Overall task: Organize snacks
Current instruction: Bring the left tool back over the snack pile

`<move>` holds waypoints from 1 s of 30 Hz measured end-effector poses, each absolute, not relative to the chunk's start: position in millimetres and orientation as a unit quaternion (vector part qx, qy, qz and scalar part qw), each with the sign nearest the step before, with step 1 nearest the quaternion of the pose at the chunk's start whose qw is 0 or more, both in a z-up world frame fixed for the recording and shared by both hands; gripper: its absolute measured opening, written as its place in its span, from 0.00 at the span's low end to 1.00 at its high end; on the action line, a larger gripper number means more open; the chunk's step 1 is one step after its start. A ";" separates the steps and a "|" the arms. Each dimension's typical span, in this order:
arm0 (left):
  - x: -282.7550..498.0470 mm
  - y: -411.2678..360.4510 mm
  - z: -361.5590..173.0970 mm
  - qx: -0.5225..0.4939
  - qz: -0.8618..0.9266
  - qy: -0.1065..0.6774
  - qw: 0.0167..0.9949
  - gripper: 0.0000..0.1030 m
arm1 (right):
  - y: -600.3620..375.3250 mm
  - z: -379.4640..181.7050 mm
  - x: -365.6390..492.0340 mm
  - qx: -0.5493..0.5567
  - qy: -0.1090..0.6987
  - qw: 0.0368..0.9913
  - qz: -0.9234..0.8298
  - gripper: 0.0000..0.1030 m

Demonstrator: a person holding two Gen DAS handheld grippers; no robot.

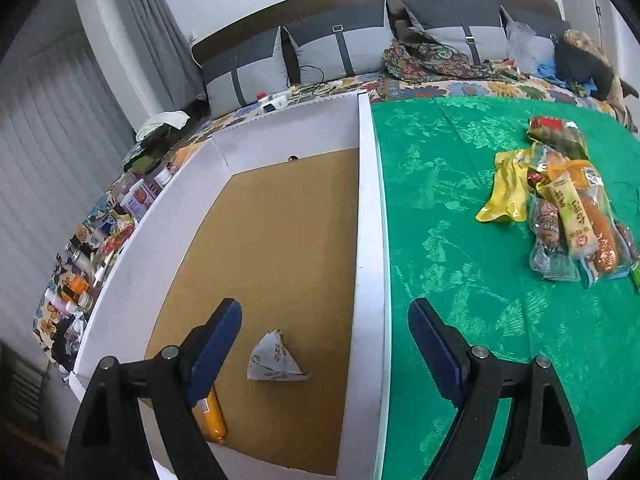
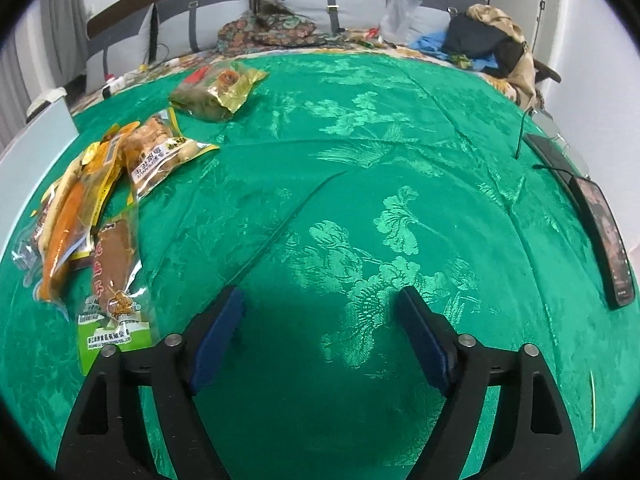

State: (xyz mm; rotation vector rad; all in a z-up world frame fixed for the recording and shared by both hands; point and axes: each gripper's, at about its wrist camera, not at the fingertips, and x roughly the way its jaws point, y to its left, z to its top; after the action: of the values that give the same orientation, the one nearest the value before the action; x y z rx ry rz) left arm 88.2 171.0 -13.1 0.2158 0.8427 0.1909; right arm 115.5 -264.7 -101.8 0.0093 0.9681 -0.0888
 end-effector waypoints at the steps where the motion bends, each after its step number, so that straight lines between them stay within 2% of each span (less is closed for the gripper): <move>1: 86.7 170.4 -12.6 0.099 0.091 0.407 0.904 0.82 | -264.6 -101.4 115.4 0.005 0.465 0.884 -0.043 0.82; 7: 81.3 168.4 -9.8 0.092 0.090 0.401 0.907 0.82 | -265.0 -101.6 116.3 0.005 0.465 0.884 -0.043 0.83; 12: 59.4 149.4 24.7 0.091 0.117 0.318 0.936 0.83 | -266.1 -102.4 116.9 0.006 0.466 0.884 -0.044 0.84; 14: 47.9 128.8 43.1 0.085 0.099 0.282 0.951 0.94 | -266.6 -102.7 117.0 0.006 0.466 0.884 -0.044 0.85; 17: 36.0 100.3 53.9 0.061 0.051 0.260 0.962 1.00 | -267.2 -103.1 117.1 0.007 0.467 0.883 -0.045 0.86; 21: 37.4 64.4 34.8 0.017 -0.018 0.301 0.953 1.00 | -267.1 -102.9 117.3 0.007 0.467 0.883 -0.045 0.86; 25: 52.1 36.0 -26.9 -0.019 -0.056 0.386 0.921 1.00 | -267.3 -102.9 117.2 0.007 0.467 0.883 -0.045 0.86; 30: 72.0 14.7 -85.7 0.003 -0.062 0.458 0.887 1.00 | -267.1 -102.7 117.3 0.007 0.467 0.883 -0.045 0.86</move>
State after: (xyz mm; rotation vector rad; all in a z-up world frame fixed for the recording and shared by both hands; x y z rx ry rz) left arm 72.0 14.7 -85.7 0.0066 0.9516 -0.1285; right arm 117.3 -267.1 -102.7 0.0148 0.9717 -0.0940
